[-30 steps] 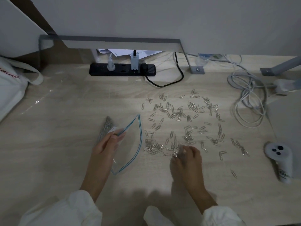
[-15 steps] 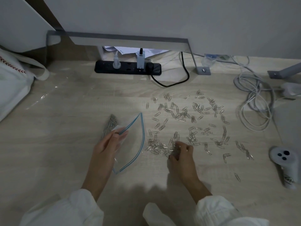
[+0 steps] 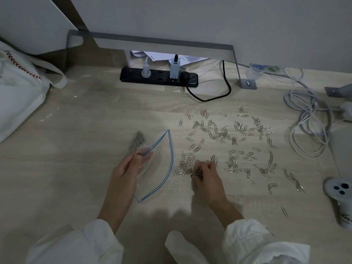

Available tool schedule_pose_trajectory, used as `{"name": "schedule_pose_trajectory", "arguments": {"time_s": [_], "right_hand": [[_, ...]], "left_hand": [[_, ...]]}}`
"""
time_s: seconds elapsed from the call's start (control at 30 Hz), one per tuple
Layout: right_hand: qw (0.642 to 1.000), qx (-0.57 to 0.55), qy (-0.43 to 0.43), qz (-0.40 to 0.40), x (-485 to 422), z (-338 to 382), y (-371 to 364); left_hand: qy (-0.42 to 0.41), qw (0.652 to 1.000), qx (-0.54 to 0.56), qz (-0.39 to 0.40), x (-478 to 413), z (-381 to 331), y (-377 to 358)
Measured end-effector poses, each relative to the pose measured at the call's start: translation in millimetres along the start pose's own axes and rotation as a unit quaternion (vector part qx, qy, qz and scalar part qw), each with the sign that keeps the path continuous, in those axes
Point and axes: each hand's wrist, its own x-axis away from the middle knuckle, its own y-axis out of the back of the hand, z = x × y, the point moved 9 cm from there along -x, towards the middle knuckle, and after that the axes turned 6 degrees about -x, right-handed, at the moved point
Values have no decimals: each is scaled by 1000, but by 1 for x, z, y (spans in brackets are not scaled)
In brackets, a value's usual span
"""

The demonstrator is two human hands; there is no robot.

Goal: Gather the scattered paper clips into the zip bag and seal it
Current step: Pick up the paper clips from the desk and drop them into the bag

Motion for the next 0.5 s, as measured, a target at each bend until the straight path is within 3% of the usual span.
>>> {"name": "schedule_pose_trajectory", "arguments": {"time_s": [0.23,0.5], "right_hand": [[999,28,20,17,2,2,-3],[984,159,59,48,3,12,-8]], "left_hand": [[-5,1000,3,4,0,-4,2],[-4,1000,-6,11,-1,-4,3]]}}
